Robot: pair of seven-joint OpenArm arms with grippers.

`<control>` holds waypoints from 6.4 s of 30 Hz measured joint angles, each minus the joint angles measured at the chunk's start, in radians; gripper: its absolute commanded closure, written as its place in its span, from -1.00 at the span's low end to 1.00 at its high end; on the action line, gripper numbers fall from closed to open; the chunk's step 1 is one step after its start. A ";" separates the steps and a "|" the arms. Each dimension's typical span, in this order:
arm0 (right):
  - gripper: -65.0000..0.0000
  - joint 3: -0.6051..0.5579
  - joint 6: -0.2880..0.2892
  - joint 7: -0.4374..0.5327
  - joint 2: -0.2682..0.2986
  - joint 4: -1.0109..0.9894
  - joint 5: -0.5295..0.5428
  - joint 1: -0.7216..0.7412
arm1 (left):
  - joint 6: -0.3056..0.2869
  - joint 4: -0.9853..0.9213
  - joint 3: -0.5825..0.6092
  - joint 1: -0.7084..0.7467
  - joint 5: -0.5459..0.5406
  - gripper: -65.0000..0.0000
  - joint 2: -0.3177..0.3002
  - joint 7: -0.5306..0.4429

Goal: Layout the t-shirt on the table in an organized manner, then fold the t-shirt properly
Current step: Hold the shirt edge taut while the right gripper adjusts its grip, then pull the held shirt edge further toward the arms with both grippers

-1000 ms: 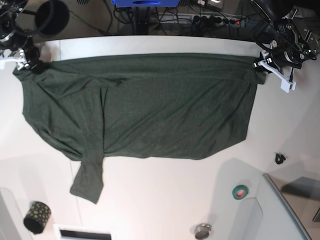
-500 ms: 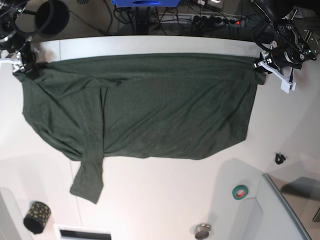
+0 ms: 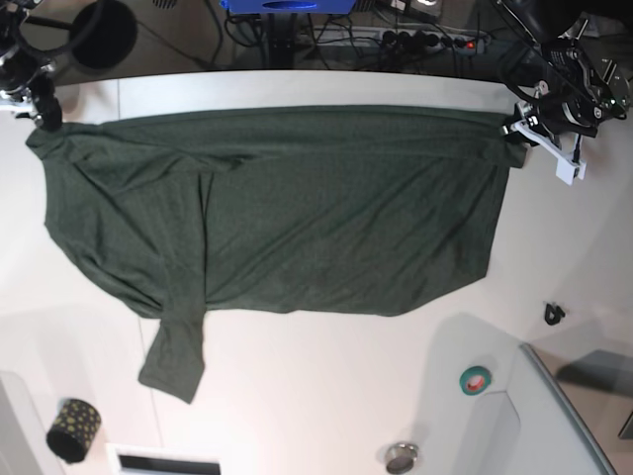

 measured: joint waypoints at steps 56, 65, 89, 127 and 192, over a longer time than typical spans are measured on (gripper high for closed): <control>0.97 -0.158 -0.006 0.031 0.137 -0.276 -0.109 0.213 | 0.000 -0.001 -0.002 0.003 -0.001 1.00 0.000 0.000; 0.98 -0.158 0.036 0.037 0.153 -0.223 -0.116 0.243 | 0.000 -0.001 -0.002 0.003 -0.001 1.00 0.000 0.000; -0.22 0.000 -0.047 0.045 -0.035 -0.134 -0.055 0.070 | 0.000 -0.002 -0.002 0.003 -0.002 1.00 0.001 0.000; 0.97 -0.037 -0.005 -0.130 0.137 -0.213 -0.075 0.194 | 0.003 0.098 0.085 -0.019 0.000 1.00 -0.032 0.007; 0.98 -0.123 -0.164 -0.164 0.137 -0.111 -0.091 0.056 | 0.003 0.161 0.138 0.174 0.002 1.00 -0.025 -0.019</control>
